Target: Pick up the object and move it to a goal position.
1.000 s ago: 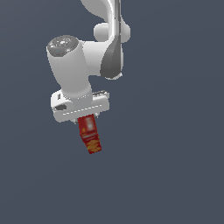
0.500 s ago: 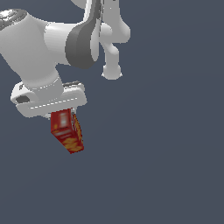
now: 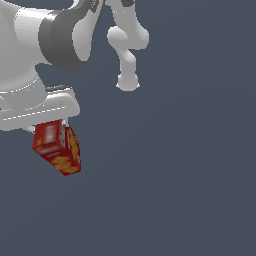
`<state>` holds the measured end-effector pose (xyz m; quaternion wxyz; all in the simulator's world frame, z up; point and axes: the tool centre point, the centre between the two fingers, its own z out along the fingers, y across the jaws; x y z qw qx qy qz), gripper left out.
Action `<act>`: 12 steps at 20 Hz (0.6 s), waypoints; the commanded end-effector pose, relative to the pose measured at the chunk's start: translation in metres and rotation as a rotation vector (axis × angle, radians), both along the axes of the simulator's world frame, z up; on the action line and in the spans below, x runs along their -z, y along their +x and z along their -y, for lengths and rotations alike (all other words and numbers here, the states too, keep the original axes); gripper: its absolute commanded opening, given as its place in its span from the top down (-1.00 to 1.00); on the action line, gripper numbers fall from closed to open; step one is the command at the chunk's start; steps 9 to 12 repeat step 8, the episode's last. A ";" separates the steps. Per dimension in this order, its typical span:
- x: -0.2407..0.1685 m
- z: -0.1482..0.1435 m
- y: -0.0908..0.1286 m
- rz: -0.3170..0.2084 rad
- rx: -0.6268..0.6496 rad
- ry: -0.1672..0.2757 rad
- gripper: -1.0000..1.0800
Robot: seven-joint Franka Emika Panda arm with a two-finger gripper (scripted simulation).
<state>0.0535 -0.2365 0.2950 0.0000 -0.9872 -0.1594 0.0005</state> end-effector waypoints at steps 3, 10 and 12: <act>-0.006 0.009 0.003 0.001 0.000 0.000 1.00; -0.008 0.011 0.004 0.001 0.000 0.000 1.00; -0.008 0.011 0.004 0.001 0.000 0.000 1.00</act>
